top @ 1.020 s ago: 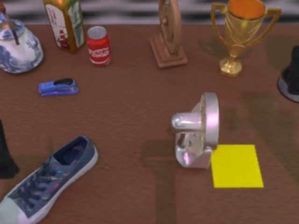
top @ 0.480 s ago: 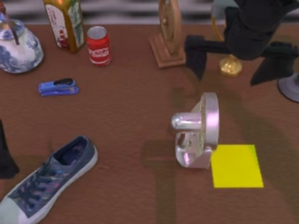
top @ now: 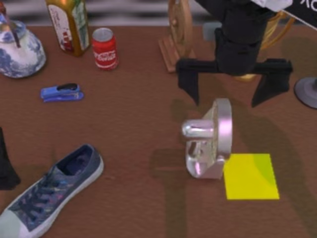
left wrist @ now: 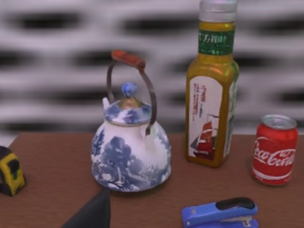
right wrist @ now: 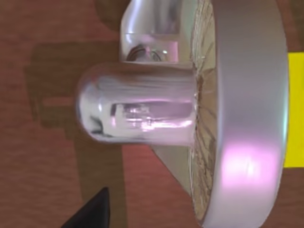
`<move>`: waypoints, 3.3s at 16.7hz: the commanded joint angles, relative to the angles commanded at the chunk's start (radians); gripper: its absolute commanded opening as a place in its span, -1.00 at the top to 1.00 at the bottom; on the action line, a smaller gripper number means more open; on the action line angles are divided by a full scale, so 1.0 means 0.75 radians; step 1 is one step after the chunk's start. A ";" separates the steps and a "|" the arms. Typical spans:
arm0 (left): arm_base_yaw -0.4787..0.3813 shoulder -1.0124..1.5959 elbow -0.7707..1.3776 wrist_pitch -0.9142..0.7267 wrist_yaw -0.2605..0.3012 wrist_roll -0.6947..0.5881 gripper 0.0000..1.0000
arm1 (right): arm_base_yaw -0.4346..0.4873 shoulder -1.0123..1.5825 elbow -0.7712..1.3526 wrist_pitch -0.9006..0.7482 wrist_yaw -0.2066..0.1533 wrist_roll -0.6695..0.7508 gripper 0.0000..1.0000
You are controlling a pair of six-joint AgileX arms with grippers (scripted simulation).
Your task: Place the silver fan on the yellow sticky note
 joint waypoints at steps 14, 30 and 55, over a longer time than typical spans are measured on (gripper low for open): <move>0.000 0.000 0.000 0.000 0.000 0.000 -1.00 | 0.002 -0.008 -0.276 0.268 0.000 0.002 -1.00; 0.000 0.000 0.000 0.000 0.000 0.000 -1.00 | 0.002 -0.008 -0.276 0.268 0.000 0.002 1.00; 0.000 0.000 0.000 0.000 0.000 0.000 -1.00 | 0.003 -0.063 -0.096 0.001 0.001 0.301 1.00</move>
